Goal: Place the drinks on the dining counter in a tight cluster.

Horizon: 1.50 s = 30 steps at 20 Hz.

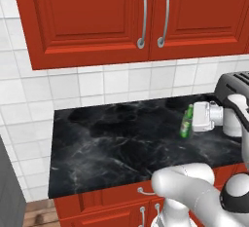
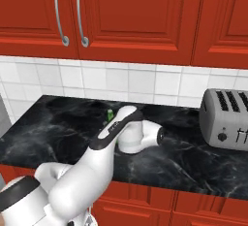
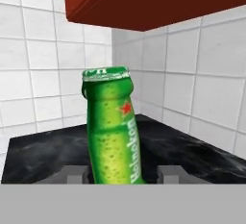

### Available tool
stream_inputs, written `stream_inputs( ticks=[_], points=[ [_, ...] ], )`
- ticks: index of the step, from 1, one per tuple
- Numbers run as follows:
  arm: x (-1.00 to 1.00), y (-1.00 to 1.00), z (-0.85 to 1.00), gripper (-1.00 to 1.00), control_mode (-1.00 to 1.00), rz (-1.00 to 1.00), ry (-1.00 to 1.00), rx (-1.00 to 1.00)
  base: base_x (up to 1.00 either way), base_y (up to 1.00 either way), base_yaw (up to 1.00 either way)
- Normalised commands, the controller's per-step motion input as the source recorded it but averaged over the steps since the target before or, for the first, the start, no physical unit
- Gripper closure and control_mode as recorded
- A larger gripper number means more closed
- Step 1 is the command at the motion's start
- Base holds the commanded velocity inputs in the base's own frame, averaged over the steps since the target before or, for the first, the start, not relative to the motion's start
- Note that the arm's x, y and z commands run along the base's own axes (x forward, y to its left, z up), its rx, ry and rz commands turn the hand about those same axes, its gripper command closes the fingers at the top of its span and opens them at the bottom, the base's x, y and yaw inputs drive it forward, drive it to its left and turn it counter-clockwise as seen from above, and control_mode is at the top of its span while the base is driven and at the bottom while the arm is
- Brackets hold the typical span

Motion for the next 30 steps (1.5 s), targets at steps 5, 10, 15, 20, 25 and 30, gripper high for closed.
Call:
stream_inputs(
  ticks=[5,10,15,20,25,30],
  points=[
    [0.00,0.00,0.00,1.00,-1.00,0.00,0.00,0.00,0.00,0.00,0.00],
    [0.00,0.00,0.00,1.00,1.00,0.00,0.00,0.00,-0.12,0.01,0.00],
    [0.00,0.00,0.00,1.00,1.00,0.00,0.00,0.00,-0.67,0.01,0.00],
    [0.00,0.00,0.00,1.00,1.00,0.00,0.00,0.00,-0.78,0.00,0.00],
    [0.00,0.00,0.00,1.00,1.00,0.00,0.00,0.00,-0.72,0.00,-0.14],
    [0.00,0.00,0.00,1.00,1.00,0.00,0.00,0.00,-0.17,0.02,-0.83]
  ],
)
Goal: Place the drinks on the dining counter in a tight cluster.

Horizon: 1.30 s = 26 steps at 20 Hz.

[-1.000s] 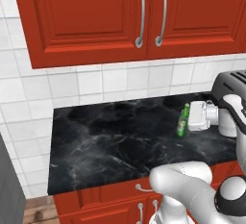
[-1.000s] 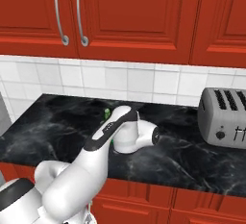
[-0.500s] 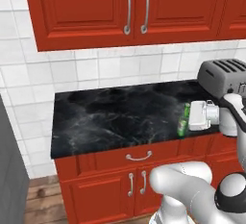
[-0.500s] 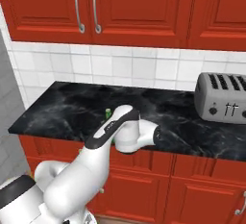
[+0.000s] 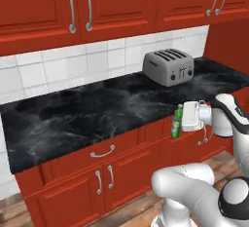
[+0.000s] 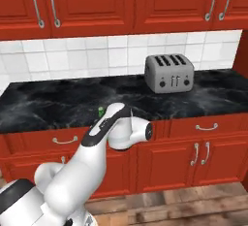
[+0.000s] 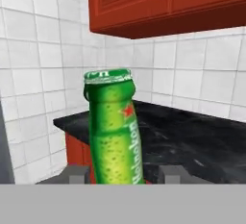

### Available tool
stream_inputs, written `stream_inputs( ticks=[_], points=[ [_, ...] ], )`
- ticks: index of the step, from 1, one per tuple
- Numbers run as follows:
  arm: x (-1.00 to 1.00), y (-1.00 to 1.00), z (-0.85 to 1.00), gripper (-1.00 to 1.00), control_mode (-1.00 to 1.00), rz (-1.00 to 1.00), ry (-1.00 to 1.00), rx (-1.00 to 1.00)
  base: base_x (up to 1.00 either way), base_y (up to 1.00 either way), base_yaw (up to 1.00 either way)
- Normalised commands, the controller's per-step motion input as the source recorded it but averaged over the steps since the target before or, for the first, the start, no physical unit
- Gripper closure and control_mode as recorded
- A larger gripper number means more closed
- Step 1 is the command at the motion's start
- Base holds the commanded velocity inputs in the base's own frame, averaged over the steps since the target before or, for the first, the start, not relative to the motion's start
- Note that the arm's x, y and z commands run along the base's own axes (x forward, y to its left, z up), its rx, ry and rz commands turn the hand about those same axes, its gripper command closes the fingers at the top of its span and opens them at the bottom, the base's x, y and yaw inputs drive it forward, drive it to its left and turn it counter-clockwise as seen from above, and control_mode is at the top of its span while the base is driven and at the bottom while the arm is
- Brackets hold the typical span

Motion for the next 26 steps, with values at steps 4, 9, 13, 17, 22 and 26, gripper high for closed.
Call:
stream_inputs(
  ticks=[4,9,13,17,22,26],
  points=[
    [0.00,0.00,0.00,1.00,1.00,0.00,0.00,0.00,-0.03,0.01,-0.94],
    [0.00,0.00,0.00,1.00,1.00,0.00,0.00,0.00,-0.01,0.00,-0.97],
    [0.00,0.00,0.00,1.00,1.00,0.00,0.00,0.00,0.00,0.00,-1.00],
    [0.00,0.00,0.00,1.00,1.00,0.00,0.00,0.00,0.00,0.00,-1.00],
    [0.00,0.00,0.00,1.00,1.00,0.00,0.00,0.00,0.00,0.00,-1.00],
    [0.00,0.00,0.00,1.00,1.00,0.00,0.00,0.00,0.04,0.04,-0.97]
  ],
)
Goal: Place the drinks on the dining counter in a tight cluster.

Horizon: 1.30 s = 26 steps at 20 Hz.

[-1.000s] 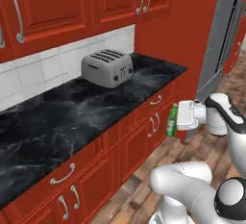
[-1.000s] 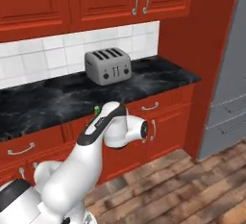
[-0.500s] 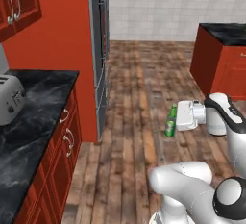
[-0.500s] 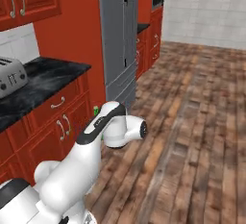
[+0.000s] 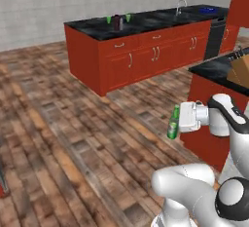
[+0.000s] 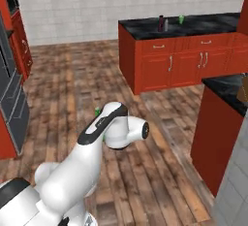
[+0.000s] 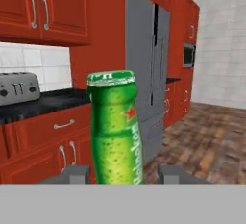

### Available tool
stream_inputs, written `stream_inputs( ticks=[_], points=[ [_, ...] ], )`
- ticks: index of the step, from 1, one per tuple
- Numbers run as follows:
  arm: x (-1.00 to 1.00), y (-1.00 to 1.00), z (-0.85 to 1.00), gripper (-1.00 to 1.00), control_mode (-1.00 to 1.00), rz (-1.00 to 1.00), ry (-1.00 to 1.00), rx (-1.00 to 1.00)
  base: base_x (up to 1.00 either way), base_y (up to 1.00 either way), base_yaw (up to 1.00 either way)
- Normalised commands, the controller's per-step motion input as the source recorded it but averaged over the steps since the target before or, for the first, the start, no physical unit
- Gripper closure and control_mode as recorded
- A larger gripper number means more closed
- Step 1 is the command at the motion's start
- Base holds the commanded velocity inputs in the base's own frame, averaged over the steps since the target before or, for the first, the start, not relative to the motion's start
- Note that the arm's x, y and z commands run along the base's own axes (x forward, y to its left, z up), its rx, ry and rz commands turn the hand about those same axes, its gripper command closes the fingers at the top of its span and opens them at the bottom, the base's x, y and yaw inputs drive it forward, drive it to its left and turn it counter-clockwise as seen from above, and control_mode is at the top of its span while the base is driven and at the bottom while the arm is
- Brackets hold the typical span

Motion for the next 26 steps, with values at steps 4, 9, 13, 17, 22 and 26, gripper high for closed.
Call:
stream_inputs(
  ticks=[4,9,13,17,22,26],
  points=[
    [0.00,0.00,0.00,1.00,1.00,0.00,0.00,0.00,0.34,0.23,-0.70],
    [0.00,0.00,0.00,1.00,1.00,0.00,0.00,0.00,0.84,0.33,-0.12],
    [0.00,0.00,0.00,1.00,1.00,0.00,0.00,0.00,0.89,0.30,-0.02],
    [0.00,0.00,0.00,1.00,1.00,0.00,0.00,0.00,0.89,0.29,-0.04],
    [0.00,0.00,0.00,1.00,1.00,0.00,0.00,0.00,0.93,0.26,-0.09],
    [0.00,0.00,0.00,1.00,1.00,0.00,0.00,0.00,0.90,0.22,-0.15]
  ],
)
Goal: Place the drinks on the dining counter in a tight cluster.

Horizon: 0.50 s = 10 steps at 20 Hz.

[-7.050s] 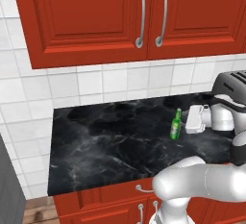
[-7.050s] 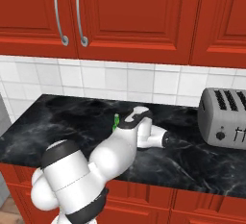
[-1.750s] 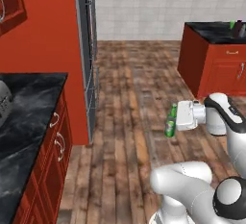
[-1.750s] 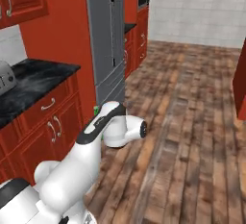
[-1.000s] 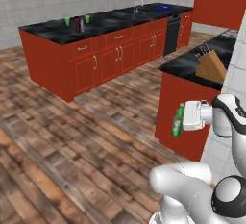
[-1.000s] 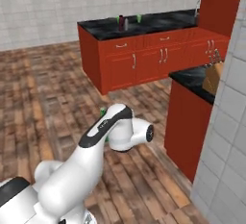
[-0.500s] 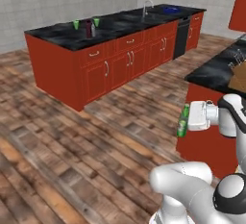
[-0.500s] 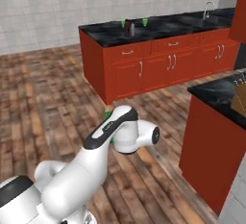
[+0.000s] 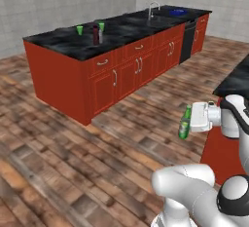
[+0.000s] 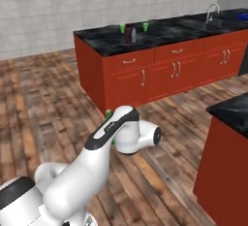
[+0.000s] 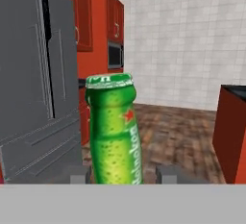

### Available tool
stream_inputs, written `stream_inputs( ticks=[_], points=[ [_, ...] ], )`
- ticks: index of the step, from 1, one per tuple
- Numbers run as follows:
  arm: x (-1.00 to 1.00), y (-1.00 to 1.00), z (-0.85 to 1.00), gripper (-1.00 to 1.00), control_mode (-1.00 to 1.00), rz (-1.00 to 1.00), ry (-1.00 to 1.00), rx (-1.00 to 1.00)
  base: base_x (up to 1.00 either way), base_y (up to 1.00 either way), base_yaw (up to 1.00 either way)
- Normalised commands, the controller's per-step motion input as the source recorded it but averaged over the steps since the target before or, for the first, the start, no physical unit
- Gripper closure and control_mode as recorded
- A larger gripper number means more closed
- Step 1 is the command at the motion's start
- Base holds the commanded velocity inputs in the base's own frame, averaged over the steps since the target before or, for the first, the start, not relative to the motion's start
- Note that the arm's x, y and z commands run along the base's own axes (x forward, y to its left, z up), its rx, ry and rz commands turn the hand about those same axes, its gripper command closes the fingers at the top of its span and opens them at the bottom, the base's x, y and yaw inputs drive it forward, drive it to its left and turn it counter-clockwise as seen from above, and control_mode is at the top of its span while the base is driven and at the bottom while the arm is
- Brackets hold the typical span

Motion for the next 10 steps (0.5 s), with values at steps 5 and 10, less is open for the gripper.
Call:
stream_inputs(
  ticks=[5,10],
  points=[
    [0.00,0.00,0.00,1.00,1.00,0.00,0.00,0.00,0.89,0.18,-0.14],
    [0.00,0.00,0.00,1.00,1.00,0.00,0.00,0.00,0.91,0.13,-0.11]
  ],
)
